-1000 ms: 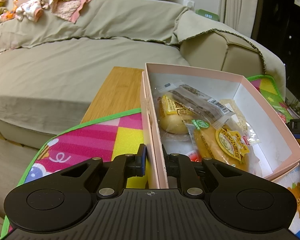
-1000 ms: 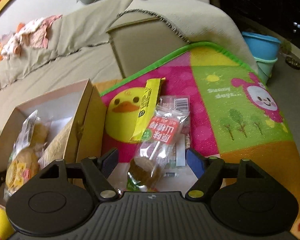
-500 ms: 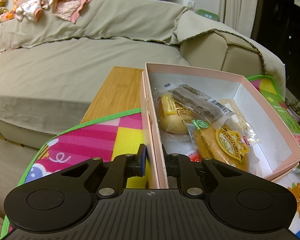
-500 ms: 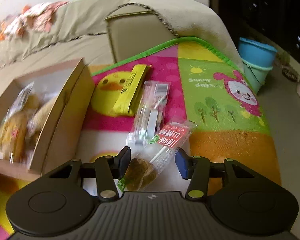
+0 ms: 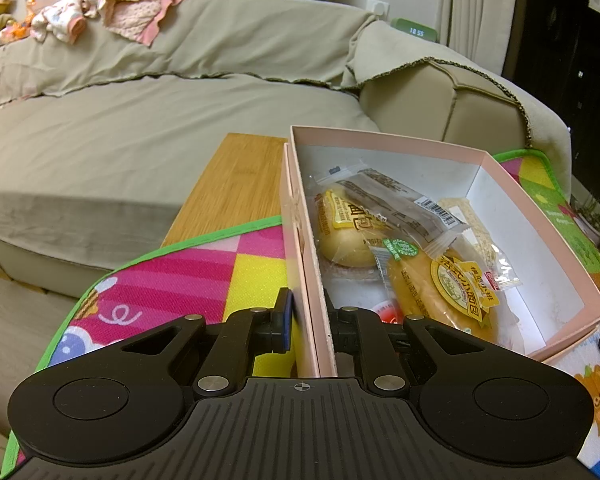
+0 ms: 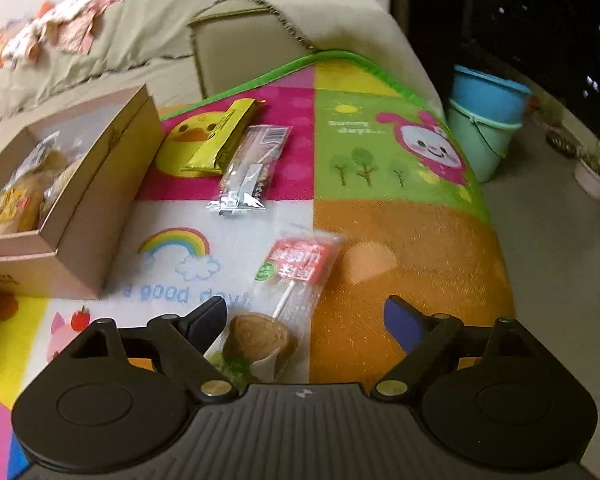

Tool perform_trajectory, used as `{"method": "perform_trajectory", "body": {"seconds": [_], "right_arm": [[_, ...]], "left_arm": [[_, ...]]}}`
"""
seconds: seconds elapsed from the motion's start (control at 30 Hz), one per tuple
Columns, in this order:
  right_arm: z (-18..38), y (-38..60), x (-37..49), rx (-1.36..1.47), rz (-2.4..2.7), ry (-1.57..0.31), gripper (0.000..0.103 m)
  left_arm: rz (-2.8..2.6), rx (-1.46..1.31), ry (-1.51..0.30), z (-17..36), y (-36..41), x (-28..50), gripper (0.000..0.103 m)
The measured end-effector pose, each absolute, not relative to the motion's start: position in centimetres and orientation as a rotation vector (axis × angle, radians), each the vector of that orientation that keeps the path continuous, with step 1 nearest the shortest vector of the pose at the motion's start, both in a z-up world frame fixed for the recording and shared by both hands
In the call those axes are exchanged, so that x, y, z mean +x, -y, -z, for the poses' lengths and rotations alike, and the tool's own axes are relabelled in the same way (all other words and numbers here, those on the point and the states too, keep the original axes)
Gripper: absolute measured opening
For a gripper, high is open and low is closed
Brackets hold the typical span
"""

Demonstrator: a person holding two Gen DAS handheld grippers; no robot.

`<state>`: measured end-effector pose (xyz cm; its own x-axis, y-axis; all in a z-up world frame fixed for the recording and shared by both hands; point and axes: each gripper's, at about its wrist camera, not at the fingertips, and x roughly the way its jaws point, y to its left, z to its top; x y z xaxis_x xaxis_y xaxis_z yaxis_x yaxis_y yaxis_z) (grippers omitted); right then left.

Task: Organize objects
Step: 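Grasp the red-label hawthorn bar packet with the right tool, then lift the hawthorn bar into the pink box and open the right tool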

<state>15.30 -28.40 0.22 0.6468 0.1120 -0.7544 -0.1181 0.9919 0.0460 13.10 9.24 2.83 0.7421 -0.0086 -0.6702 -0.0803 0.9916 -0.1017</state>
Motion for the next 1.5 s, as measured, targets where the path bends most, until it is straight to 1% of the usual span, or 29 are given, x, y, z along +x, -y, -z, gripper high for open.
{"method": "perform_trajectory", "body": {"seconds": [0.07, 0.3, 0.53, 0.6, 0.63, 0.67, 0.7, 0.73, 0.77, 0.93, 1.1, 1.33, 1.5], "right_arm": [[0.0, 28.2, 15.4, 0.031, -0.137, -0.855, 0.103], [0.8, 26.6, 15.4, 0.017, -0.037, -0.833, 0.103], [0.5, 26.7, 14.7, 0.022, -0.079, -0.818, 0.102], [0.3, 26.1, 14.0, -0.005, -0.104, -0.804, 0.085], [0.2, 25.7, 13.7, -0.033, -0.112, -0.800, 0.081], [0.1, 25.3, 13.4, -0.048, -0.122, -0.795, 0.071], [-0.1, 25.1, 13.3, -0.050, -0.134, -0.799, 0.058], [-0.4, 24.9, 13.3, -0.051, -0.142, -0.805, 0.049], [-0.6, 24.7, 13.2, -0.057, -0.149, -0.811, 0.037], [-1.7, 24.3, 12.5, -0.063, -0.173, -0.837, 0.036], [-4.6, 24.5, 10.9, -0.043, -0.194, -0.800, 0.036], [-11.3, 23.6, 9.9, 0.010, -0.278, -0.647, 0.036], [-15.9, 21.0, 11.0, 0.056, -0.399, -0.537, 0.036]], "left_arm": [[-0.039, -0.126, -0.734, -2.8, -9.2, 13.1, 0.014], [-0.040, -0.132, -0.733, -2.7, -9.4, 13.0, 0.014], [-0.040, -0.133, -0.734, -2.6, -9.5, 13.0, 0.014], [-0.041, -0.134, -0.734, -2.6, -9.5, 13.0, 0.014], [-0.042, -0.134, -0.735, -2.6, -9.5, 13.0, 0.014], [-0.043, -0.132, -0.734, -2.6, -9.5, 13.0, 0.014], [-0.045, -0.129, -0.734, -2.5, -9.5, 13.0, 0.014], [-0.045, -0.124, -0.736, -2.5, -9.4, 13.0, 0.014], [-0.046, -0.118, -0.737, -2.5, -9.4, 13.1, 0.014], [-0.038, -0.107, -0.740, -2.6, -9.5, 13.2, 0.014], [-0.036, -0.101, -0.730, -3.0, -9.4, 12.7, 0.014], [-0.035, -0.103, -0.721, -3.4, -9.3, 12.5, 0.015], [-0.029, -0.101, -0.717, -3.4, -9.2, 12.6, 0.015]]}}
